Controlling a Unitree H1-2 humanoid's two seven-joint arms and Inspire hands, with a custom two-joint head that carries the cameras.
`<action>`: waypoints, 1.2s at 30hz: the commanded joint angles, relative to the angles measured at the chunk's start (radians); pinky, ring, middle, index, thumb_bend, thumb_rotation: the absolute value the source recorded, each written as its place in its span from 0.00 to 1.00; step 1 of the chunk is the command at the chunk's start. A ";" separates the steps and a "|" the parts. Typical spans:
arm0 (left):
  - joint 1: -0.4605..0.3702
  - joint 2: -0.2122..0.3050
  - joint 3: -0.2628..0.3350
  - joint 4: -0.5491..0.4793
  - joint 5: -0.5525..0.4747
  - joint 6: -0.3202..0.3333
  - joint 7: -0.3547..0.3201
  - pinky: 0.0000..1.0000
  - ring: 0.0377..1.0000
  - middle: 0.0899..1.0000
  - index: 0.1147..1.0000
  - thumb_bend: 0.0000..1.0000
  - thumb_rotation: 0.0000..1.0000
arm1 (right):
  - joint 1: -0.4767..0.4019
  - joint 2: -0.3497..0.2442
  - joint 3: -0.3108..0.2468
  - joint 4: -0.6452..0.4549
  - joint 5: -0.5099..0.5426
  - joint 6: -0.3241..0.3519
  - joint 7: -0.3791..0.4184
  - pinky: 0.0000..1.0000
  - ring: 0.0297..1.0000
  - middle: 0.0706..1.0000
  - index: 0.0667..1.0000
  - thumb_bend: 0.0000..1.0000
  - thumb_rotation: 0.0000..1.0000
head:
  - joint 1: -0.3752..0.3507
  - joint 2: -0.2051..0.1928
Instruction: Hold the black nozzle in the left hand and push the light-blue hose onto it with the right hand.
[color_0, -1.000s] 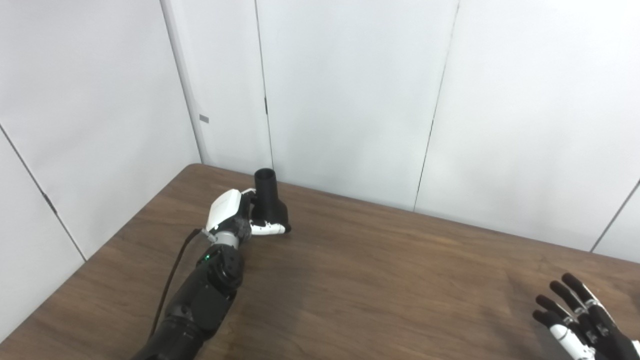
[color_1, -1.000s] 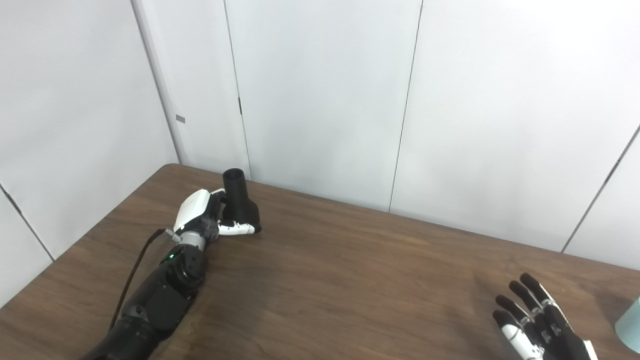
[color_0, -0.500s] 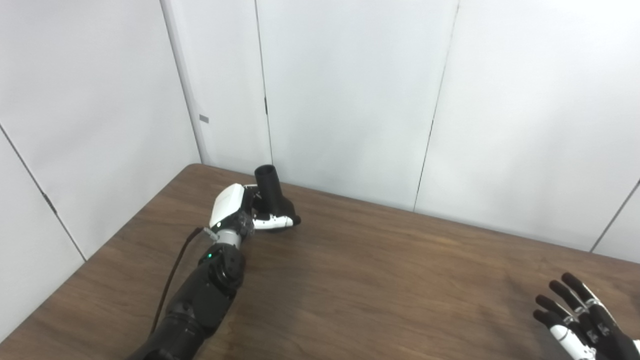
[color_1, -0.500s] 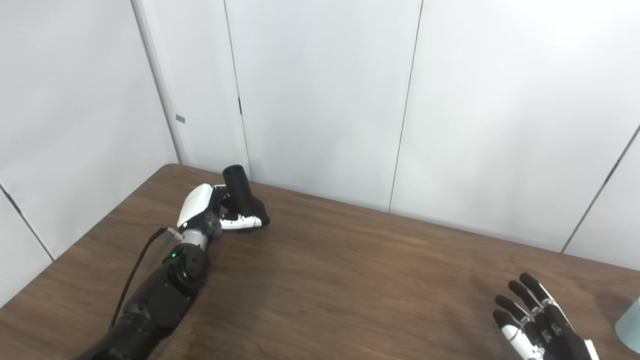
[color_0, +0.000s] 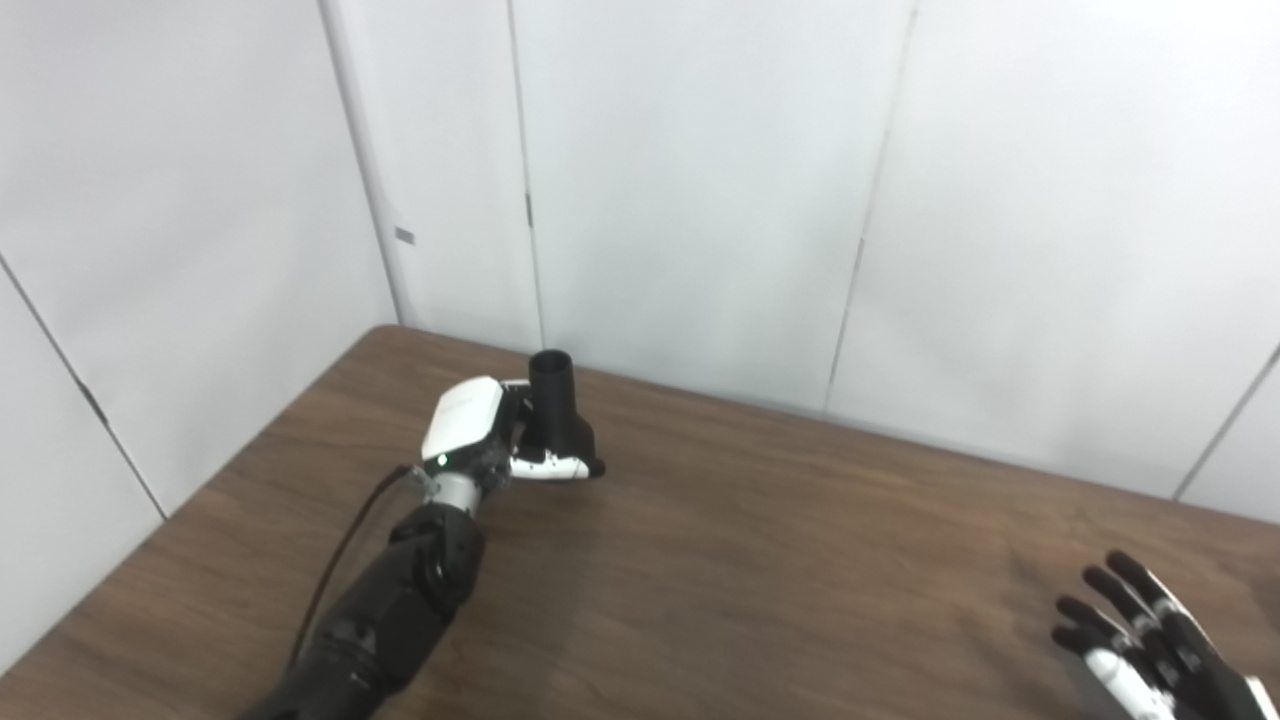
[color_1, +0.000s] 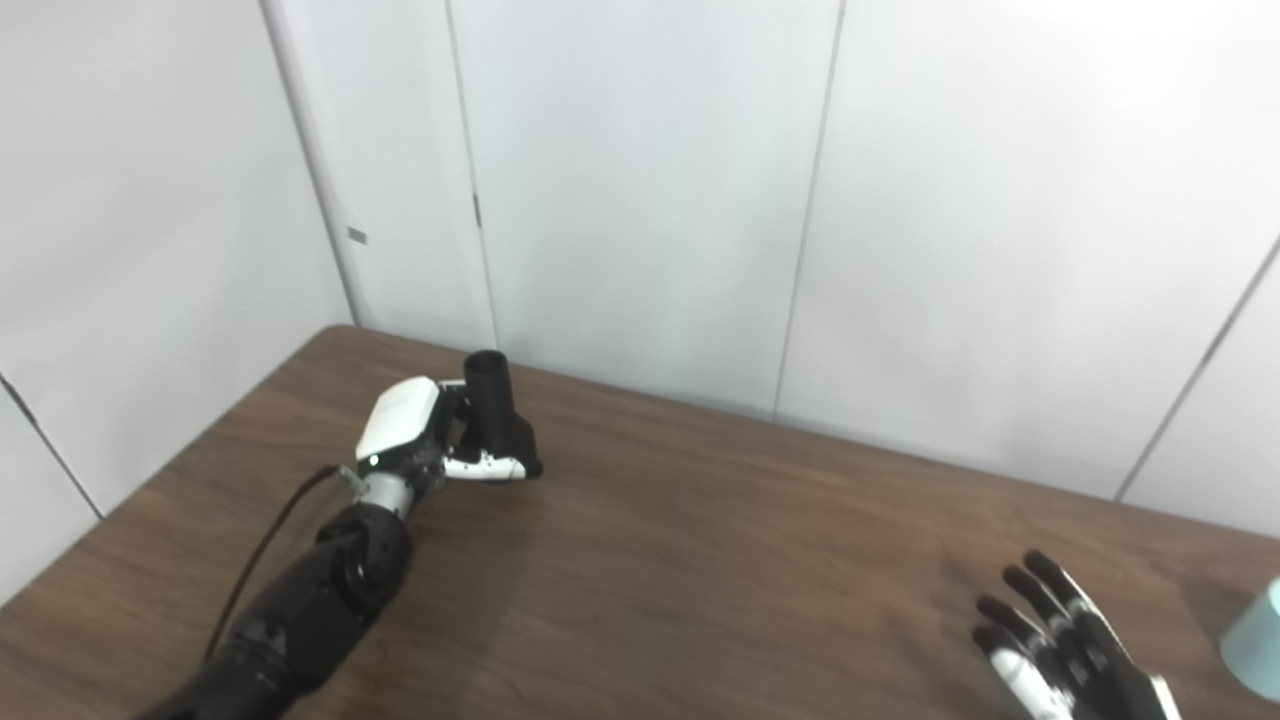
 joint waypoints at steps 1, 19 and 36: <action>0.041 -0.042 -0.077 -0.003 0.050 -0.064 -0.030 0.88 0.60 0.42 0.42 0.53 0.00 | -0.033 0.002 -0.006 0.015 0.023 -0.075 0.030 0.72 0.74 0.86 0.82 0.34 0.00 | -0.028 0.005; 0.021 -0.195 -0.372 0.129 0.179 -0.466 0.080 0.90 0.66 0.43 0.41 0.53 0.00 | -0.050 0.036 0.012 0.098 -0.011 -0.192 0.029 0.59 0.69 0.79 0.75 0.59 0.10 | -0.217 0.052; 0.002 -0.236 -0.481 0.220 0.125 -0.454 -0.138 0.90 0.71 0.48 0.38 0.52 0.00 | -0.048 -0.130 -0.073 -0.130 -0.038 -0.164 0.034 0.62 0.72 0.80 0.78 0.71 0.28 | -0.360 0.041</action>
